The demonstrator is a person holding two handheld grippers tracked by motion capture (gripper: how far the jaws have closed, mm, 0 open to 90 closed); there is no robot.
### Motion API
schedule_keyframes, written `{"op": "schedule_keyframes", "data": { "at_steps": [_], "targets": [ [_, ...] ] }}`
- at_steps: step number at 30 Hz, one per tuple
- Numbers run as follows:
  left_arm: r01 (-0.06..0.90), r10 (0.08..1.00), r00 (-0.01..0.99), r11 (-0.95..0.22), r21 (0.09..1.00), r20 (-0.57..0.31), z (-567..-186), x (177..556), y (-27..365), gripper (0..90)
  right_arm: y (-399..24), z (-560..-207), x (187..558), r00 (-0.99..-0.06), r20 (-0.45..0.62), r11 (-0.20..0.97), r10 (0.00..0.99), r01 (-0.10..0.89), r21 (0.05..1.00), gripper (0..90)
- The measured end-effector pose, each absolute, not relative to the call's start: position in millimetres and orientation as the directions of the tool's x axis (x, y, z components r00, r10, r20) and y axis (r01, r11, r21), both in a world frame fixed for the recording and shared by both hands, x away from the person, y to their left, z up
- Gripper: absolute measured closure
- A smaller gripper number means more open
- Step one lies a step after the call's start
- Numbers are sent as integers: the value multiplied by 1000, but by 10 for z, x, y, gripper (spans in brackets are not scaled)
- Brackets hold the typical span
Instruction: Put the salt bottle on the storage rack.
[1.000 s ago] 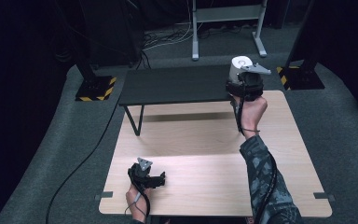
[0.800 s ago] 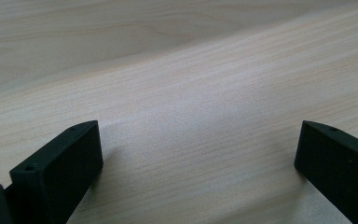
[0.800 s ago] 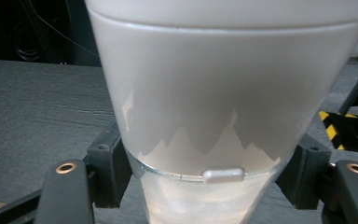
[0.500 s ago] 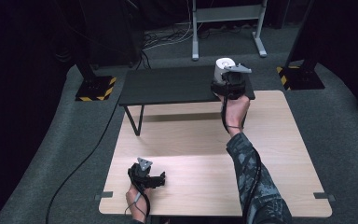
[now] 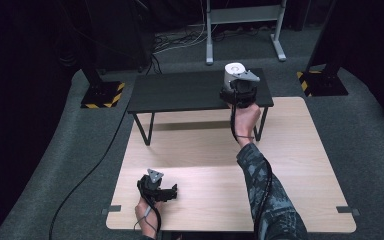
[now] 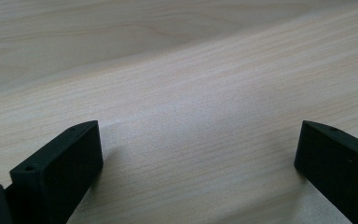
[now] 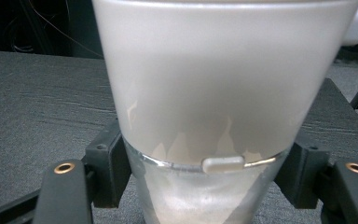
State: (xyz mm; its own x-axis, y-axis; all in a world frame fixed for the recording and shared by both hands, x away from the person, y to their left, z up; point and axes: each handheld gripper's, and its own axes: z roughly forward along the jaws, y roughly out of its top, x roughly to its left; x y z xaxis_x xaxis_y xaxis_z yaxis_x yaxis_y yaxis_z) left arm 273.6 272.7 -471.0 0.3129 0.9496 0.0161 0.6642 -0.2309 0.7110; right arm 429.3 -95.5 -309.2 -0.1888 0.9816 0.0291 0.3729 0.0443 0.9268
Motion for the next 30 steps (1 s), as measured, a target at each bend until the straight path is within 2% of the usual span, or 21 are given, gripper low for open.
{"op": "schedule_keyframes", "data": {
  "at_steps": [9,10,11,12,15,22,30],
  "targets": [
    [665,950,312,-230,711,15,-4710,2736,2727,2,-977,-3078,4307,-198,28,50,980,378,924,291],
    [665,950,312,-229,711,15,-4710,2736,2727,2,-992,-3062,4322,-204,33,50,979,389,920,239],
    [665,950,312,-230,711,15,-4710,2736,2727,2,-1039,-3007,4391,-229,44,61,972,433,900,76],
    [664,950,311,-228,712,15,-4713,2734,2725,2,-1032,-2987,4407,-230,30,78,973,446,892,13],
    [665,950,312,-229,711,15,-4710,2735,2726,2,-1062,-2986,4317,-219,-9,107,976,440,891,0],
    [664,951,310,-228,712,15,-4713,2734,2724,2,-1406,-3020,4060,-249,-3,120,968,457,881,0],
    [663,950,313,-230,712,16,-4712,2735,2726,2,-1929,-3301,3429,-232,-29,148,972,510,848,0]
  ]
}}
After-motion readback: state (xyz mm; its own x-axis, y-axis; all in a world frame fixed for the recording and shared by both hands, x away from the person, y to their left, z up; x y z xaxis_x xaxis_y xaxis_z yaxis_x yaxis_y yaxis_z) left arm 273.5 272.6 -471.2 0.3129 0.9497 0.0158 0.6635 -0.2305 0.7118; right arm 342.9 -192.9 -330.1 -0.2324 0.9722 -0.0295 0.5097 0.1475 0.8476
